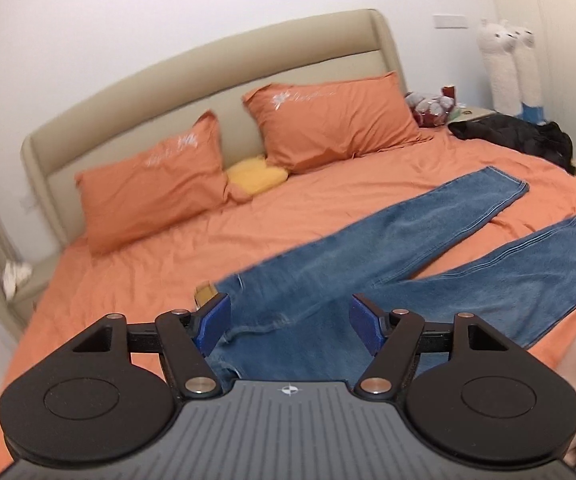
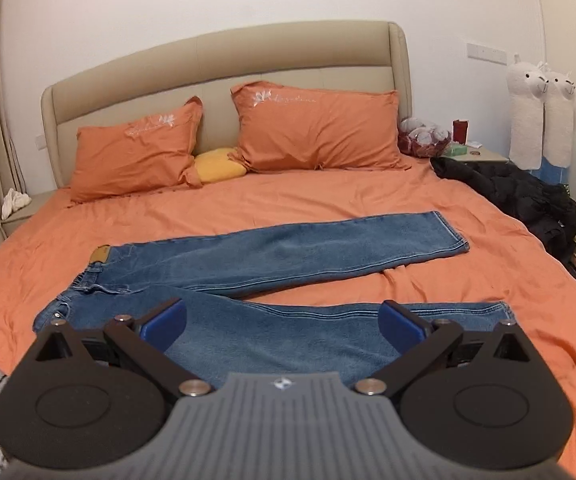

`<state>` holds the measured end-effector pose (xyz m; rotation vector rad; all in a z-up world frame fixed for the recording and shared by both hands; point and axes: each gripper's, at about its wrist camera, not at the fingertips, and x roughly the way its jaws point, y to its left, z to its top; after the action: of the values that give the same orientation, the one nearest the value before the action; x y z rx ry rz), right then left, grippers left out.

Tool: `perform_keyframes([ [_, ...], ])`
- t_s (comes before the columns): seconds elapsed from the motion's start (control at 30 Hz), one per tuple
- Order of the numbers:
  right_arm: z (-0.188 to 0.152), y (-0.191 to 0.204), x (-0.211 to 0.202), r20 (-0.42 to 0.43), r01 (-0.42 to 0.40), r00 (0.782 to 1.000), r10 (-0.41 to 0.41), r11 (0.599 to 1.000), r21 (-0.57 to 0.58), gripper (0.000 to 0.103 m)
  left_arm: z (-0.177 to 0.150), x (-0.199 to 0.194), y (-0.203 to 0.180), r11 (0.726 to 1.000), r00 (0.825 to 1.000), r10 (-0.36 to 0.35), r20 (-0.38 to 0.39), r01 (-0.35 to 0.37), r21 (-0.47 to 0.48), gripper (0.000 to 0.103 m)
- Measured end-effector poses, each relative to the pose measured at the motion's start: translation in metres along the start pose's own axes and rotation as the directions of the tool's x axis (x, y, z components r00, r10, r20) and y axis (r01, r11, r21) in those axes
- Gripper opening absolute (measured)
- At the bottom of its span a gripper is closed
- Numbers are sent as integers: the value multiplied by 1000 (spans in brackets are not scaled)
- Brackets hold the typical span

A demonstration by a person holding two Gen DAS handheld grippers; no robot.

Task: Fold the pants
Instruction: 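Grasp the jeans waistband with the left tool while the right tool grasps the hip edge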

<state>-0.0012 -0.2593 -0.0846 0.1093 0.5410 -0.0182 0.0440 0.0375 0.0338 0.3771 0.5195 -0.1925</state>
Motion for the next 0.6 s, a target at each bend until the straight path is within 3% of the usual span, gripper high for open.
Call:
perform_keyframes([
  [0.1, 5, -2, 40, -113, -27, 994, 16, 995, -97, 95, 2, 27, 9, 994, 999, -19, -35, 23, 111, 80],
  [0.23, -7, 6, 93, -272, -82, 962, 24, 976, -202, 69, -18, 70, 10, 946, 994, -25, -104, 57, 319, 80],
  [0.3, -17, 12, 116, -350, -119, 936, 38, 970, -213, 63, -34, 96, 13, 917, 983, -26, -179, 95, 388, 80],
  [0.47, -40, 34, 157, -469, -203, 882, 50, 938, -282, 59, -75, 152, 25, 832, 938, -24, -347, 211, 513, 80],
  [0.53, -47, 41, 172, -511, -226, 858, 49, 930, -291, 59, -93, 171, 28, 784, 917, -24, -398, 264, 561, 80],
  [0.6, -54, 49, 185, -548, -247, 835, 44, 920, -303, 59, -112, 188, 28, 740, 882, -34, -471, 339, 582, 81],
])
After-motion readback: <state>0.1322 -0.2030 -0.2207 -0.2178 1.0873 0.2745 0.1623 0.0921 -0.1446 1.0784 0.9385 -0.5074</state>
